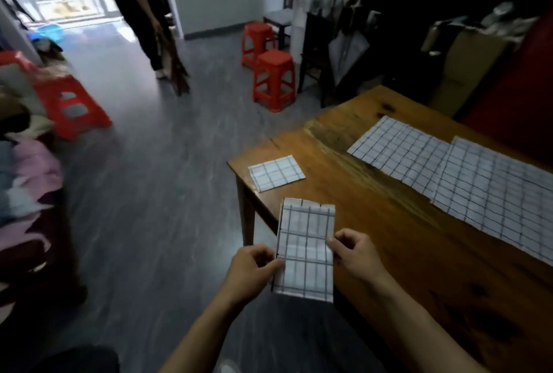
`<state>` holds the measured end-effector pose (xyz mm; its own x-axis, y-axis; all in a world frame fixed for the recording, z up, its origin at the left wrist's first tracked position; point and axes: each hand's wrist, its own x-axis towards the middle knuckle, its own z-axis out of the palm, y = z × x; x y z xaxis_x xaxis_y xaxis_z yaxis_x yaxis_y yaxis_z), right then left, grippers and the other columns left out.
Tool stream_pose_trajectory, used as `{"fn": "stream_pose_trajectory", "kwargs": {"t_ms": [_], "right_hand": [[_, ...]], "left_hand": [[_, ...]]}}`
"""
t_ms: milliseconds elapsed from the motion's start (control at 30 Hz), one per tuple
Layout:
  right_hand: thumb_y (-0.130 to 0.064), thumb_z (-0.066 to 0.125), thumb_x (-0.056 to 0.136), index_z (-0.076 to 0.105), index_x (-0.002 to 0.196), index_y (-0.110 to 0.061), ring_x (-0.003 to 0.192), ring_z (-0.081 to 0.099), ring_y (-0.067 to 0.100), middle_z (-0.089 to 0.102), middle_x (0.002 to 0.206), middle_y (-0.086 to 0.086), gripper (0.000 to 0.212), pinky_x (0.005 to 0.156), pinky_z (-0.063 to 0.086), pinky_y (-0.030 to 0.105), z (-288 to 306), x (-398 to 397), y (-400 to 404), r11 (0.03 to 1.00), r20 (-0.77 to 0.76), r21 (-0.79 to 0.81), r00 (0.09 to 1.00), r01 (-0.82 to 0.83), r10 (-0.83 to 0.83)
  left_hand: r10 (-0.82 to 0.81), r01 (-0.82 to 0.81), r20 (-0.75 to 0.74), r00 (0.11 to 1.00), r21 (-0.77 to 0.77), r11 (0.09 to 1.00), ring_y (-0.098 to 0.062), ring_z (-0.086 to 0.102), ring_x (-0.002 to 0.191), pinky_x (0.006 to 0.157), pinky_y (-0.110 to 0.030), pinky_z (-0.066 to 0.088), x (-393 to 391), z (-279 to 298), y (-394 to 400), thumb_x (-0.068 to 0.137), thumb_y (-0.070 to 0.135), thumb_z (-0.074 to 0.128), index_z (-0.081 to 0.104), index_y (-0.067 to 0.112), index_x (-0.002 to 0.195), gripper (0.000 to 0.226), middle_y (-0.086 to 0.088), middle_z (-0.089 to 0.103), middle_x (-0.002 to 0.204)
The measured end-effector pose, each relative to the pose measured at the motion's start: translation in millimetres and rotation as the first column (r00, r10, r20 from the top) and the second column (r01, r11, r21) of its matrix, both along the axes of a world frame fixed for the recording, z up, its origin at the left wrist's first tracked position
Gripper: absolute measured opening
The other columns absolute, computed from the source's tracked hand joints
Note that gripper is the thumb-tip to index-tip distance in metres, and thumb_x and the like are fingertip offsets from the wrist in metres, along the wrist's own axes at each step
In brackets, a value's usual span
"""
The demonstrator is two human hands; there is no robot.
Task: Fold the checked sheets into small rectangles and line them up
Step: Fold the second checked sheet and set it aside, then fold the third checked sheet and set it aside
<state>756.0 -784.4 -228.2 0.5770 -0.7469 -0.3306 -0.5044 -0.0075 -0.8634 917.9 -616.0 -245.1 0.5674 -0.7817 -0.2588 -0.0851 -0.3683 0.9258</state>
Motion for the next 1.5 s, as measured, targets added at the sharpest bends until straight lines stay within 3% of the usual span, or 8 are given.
{"fn": "stream_pose_trajectory", "kwargs": {"t_ms": [233,433,567,967,1100,1167,1367,1500], "right_hand": [[-0.025,0.062,0.094,0.068,0.087,-0.019,0.076,0.068,0.015,0.071,0.084,-0.002,0.011,0.065,0.053,0.029,0,47,-3,0.976,-0.048,-0.048,0.975,0.214,-0.216],[-0.014,0.061,0.094,0.069,0.085,-0.014,0.063,0.065,0.007,0.07,0.078,0.0,0.012,0.056,0.049,0.019,-17,73,-31,0.936,-0.066,-0.008,0.934,0.351,-0.351],[-0.014,0.061,0.094,0.068,0.089,-0.015,0.065,0.062,0.017,0.069,0.082,0.008,0.009,0.063,0.052,0.033,-28,88,-64,0.936,-0.084,0.017,0.934,0.351,-0.348],[-0.021,0.063,0.093,0.065,0.096,-0.024,0.076,0.067,0.012,0.068,0.084,-0.004,0.005,0.073,0.057,0.034,-50,102,-137,0.892,-0.252,-0.109,0.855,0.44,-0.453],[-0.033,0.067,0.089,0.037,0.145,-0.029,0.115,0.057,0.012,0.053,0.137,-0.001,0.064,0.095,0.051,0.034,-60,97,-141,0.977,-0.522,-0.055,0.828,0.205,-0.203],[-0.036,0.065,0.09,0.025,0.15,-0.036,0.111,0.057,0.009,0.041,0.147,-0.002,0.073,0.095,0.052,0.033,-54,99,-141,0.982,-0.533,-0.05,0.827,0.18,-0.178],[-0.037,0.059,0.094,0.036,0.144,-0.033,0.102,0.055,0.004,0.048,0.137,-0.004,0.055,0.088,0.051,0.026,-33,108,-139,0.939,-0.463,-0.169,0.817,0.299,-0.343],[-0.037,0.058,0.094,0.037,0.143,-0.034,0.112,0.049,0.005,0.047,0.136,-0.007,0.053,0.096,0.05,0.032,-12,116,-125,0.902,-0.446,-0.247,0.785,0.354,-0.43]], "left_hand": [[-0.128,0.125,0.122,0.984,0.035,0.992,0.002,0.061,0.058,0.052,-0.012,0.041,68,-2,-38,0.084,0.026,0.074,0.068,0.023,0.066,0.019,0.007,0.069,0.066],[-0.248,0.242,0.136,0.959,0.063,0.968,0.001,0.062,0.061,0.057,-0.016,0.045,109,-12,-90,0.085,0.021,0.072,0.07,0.023,0.069,0.016,0.007,0.069,0.066],[-0.325,0.303,0.236,0.916,0.126,0.945,0.001,0.061,0.062,0.056,-0.016,0.046,130,-10,-136,0.085,0.017,0.067,0.071,0.021,0.07,0.016,0.007,0.067,0.065],[-0.601,0.507,0.407,0.687,0.324,0.799,-0.007,0.061,0.067,0.063,-0.028,0.047,158,-28,-254,0.084,0.028,0.064,0.071,0.017,0.076,0.015,0.006,0.068,0.07],[-0.678,0.426,0.52,0.52,0.53,0.733,-0.017,0.063,0.072,0.059,-0.031,0.044,168,-42,-259,0.091,0.047,0.049,0.054,0.018,0.067,0.038,-0.001,0.066,0.073],[-0.65,0.396,0.589,0.48,0.516,0.76,-0.019,0.063,0.074,0.059,-0.031,0.042,182,-43,-263,0.094,0.052,0.043,0.049,0.021,0.068,0.04,-0.001,0.065,0.075],[-0.659,0.503,0.667,0.348,0.46,0.732,-0.006,0.04,0.05,0.047,-0.022,0.024,217,10,-295,0.099,0.045,0.043,0.042,0.023,0.061,0.044,0.006,0.047,0.057],[-0.644,0.657,0.682,0.346,0.314,0.686,-0.003,0.042,0.047,0.047,-0.018,0.034,222,39,-317,0.1,0.037,0.045,0.052,0.024,0.068,0.035,0.01,0.046,0.053]]}}
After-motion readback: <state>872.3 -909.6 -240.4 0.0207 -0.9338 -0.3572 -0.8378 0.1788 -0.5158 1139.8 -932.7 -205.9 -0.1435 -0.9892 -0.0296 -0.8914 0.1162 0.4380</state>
